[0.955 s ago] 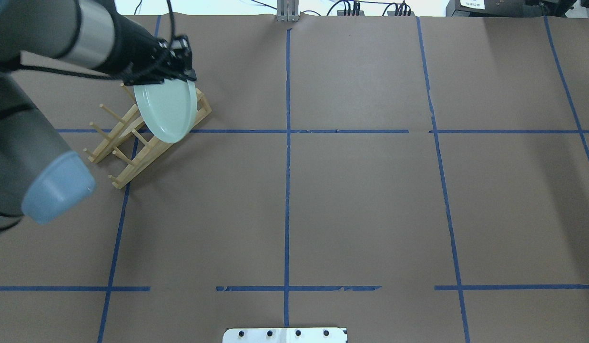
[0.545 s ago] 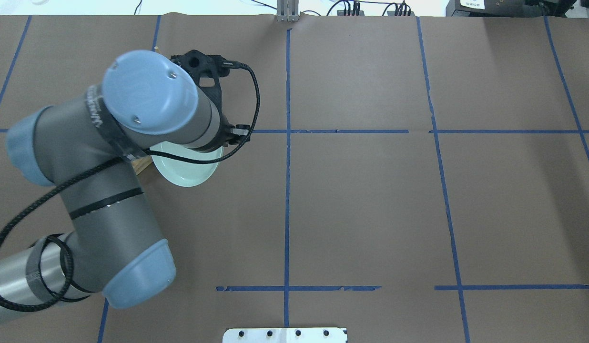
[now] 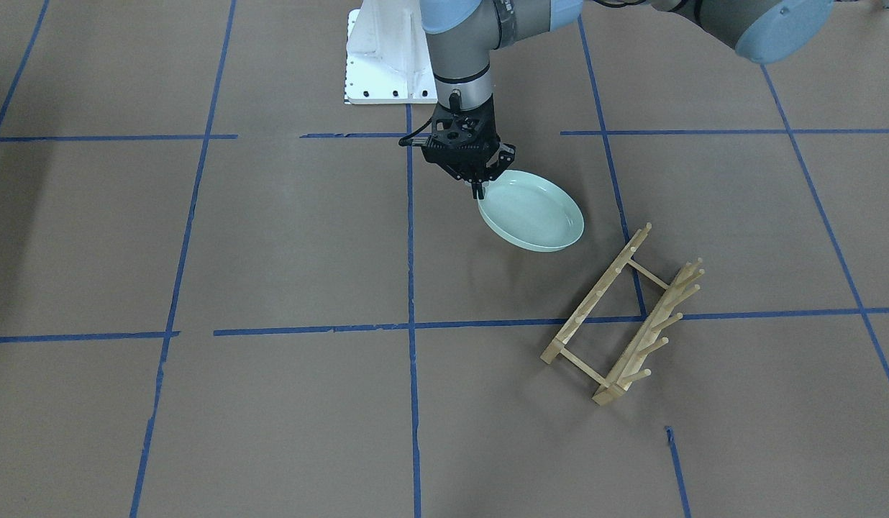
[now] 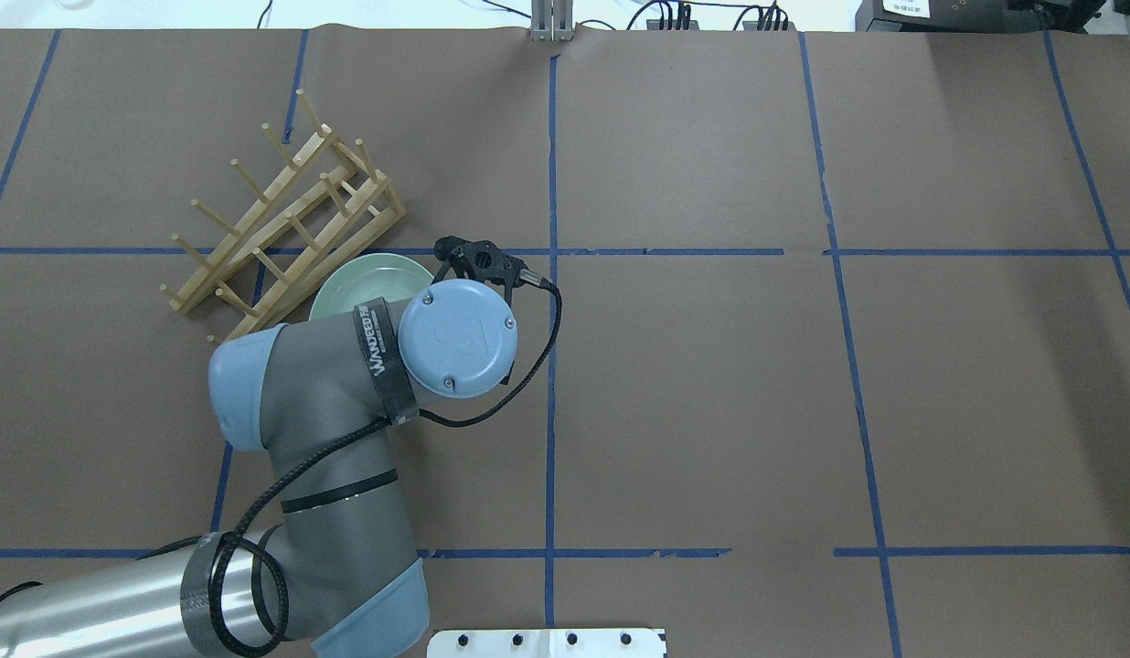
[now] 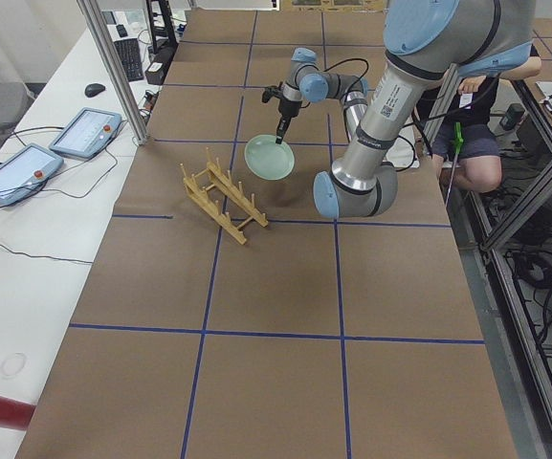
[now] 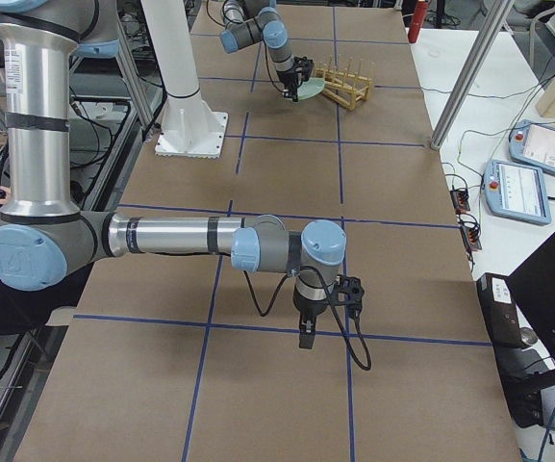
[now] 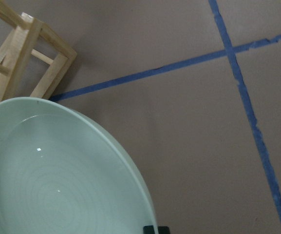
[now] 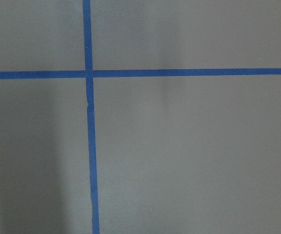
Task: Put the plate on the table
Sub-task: 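Swing the plate with the left gripper down toward the robot, laying it flat, then set the plate on the table, open the left gripper and withdraw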
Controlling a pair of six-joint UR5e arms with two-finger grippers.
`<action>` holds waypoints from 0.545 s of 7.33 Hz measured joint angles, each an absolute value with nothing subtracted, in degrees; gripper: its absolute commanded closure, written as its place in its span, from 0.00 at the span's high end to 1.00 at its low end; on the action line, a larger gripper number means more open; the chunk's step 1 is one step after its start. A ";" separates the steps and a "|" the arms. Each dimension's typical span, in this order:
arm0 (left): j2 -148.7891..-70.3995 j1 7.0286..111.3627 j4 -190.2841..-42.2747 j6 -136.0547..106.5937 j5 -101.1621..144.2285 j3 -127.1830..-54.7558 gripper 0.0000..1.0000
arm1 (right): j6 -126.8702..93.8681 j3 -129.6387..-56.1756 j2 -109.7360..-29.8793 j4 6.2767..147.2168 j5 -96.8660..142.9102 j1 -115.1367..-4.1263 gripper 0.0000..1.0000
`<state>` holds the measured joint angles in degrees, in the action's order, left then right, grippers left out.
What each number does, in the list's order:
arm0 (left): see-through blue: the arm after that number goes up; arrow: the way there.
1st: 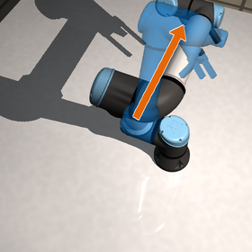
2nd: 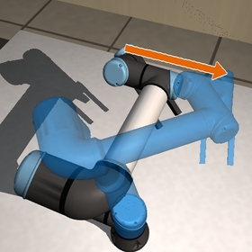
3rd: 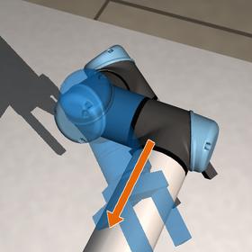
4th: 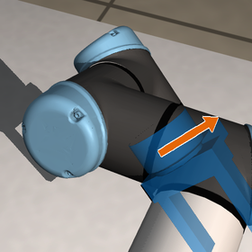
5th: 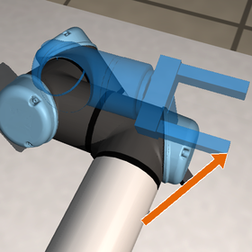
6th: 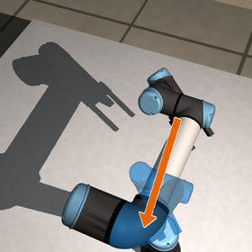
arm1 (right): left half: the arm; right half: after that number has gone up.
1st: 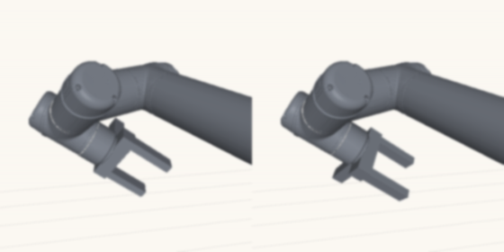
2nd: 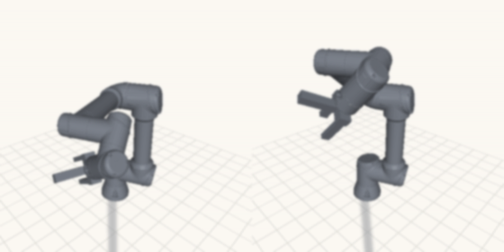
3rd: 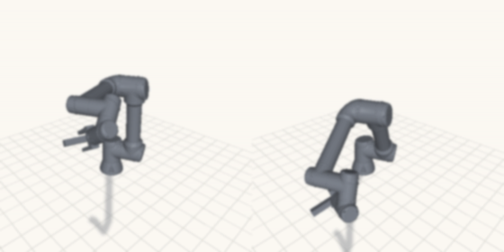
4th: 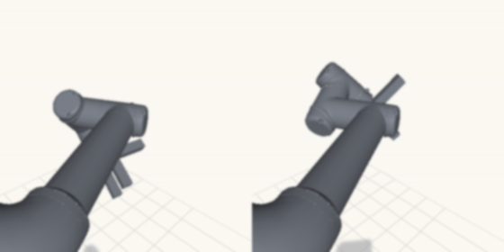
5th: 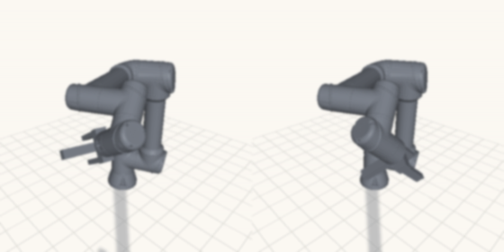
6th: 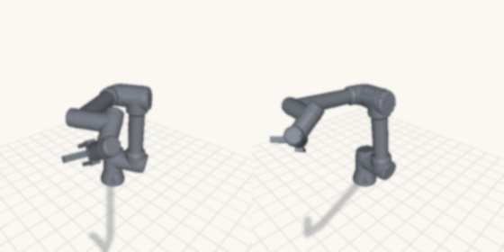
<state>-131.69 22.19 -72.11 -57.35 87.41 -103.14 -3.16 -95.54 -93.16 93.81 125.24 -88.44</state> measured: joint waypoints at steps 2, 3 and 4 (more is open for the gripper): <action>-131.41 19.59 -72.89 -56.84 86.31 -101.52 1.00 | -3.16 -95.54 -93.17 93.78 125.24 -88.47 1.00; -131.36 19.06 -74.30 -56.96 85.45 -100.92 1.00 | -3.17 -95.54 -93.16 93.78 125.24 -88.49 1.00; -131.34 18.88 -75.33 -57.27 84.87 -100.95 1.00 | -3.16 -95.54 -93.16 93.78 125.24 -88.49 1.00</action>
